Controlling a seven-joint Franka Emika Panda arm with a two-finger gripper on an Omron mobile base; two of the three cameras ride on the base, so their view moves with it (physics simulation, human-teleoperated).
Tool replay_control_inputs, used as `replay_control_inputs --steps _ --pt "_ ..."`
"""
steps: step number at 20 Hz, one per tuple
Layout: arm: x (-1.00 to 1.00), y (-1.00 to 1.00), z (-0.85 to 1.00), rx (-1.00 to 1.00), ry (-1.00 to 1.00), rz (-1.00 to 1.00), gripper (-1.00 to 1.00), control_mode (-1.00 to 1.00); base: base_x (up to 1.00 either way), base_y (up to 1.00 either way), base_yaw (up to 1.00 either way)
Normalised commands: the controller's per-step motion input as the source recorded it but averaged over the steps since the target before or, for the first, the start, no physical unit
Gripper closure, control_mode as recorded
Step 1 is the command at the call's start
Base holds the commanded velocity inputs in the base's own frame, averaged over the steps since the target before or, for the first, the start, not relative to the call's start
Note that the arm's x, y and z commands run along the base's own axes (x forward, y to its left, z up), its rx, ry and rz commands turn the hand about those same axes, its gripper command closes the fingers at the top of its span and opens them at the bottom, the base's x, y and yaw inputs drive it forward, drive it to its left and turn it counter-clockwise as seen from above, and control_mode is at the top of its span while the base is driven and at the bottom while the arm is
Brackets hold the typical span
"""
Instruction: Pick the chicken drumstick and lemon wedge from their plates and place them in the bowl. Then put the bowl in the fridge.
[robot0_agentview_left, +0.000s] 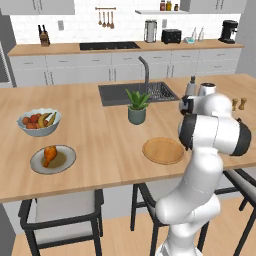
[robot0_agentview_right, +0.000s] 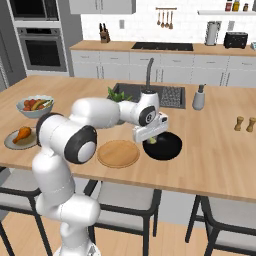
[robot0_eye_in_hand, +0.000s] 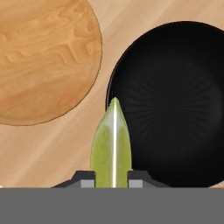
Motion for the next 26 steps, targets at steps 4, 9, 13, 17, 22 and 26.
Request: replay_control_inputs --steps 4,9,13,17,22,26 --pt "0.54 0.00 -0.11 0.00 0.07 0.00 1.00 -1.00 0.00 0.00 0.00" --pt "0.40 -0.05 -0.11 0.00 0.06 0.00 1.00 -1.00 0.00 0.00 0.00" --pt "0.01 -0.22 -0.26 0.00 0.06 0.00 1.00 -1.00 0.00 0.00 0.00" --pt "0.17 -0.09 -0.75 0.00 0.02 0.00 1.00 -1.00 0.00 0.00 0.00" --pt "0.35 0.00 -0.39 0.00 0.01 0.00 -1.00 -1.00 0.00 0.00 0.00" --pt "0.04 -0.04 -0.06 0.00 0.00 0.00 -1.00 -1.00 0.00 0.00 0.00"
